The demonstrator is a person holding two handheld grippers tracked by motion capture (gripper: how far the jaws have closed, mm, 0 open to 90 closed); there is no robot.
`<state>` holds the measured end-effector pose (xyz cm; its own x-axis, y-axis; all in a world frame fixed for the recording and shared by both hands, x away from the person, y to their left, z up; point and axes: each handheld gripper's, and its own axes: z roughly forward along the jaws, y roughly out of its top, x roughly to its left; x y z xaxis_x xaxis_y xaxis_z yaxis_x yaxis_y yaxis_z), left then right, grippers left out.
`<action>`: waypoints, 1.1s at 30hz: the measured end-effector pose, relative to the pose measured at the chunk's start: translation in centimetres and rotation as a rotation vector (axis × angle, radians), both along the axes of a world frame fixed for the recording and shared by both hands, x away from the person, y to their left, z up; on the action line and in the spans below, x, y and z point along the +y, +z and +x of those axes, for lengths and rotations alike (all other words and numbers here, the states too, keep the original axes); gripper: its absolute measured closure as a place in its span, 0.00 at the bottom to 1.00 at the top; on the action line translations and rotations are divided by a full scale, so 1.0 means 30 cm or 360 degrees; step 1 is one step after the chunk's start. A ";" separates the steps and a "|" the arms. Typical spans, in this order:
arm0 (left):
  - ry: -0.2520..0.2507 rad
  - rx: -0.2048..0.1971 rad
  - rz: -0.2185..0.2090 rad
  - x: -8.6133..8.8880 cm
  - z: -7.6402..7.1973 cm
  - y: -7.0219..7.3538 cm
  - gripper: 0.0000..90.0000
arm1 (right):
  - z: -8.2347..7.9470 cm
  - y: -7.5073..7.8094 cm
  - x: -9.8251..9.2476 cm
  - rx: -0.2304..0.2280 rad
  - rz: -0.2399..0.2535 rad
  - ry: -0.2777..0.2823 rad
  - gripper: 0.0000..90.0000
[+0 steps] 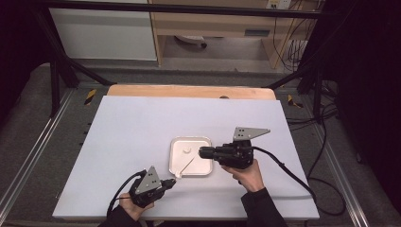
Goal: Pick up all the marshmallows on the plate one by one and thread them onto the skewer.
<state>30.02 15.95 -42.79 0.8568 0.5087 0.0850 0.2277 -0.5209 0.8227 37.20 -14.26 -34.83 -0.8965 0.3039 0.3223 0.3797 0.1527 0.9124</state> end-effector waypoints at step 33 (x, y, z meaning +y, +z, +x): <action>0.0025 -0.0039 0.0007 0.002 -0.010 0.001 0.99 | 0.008 -0.053 0.050 0.0105 0.0020 0.0104 0.94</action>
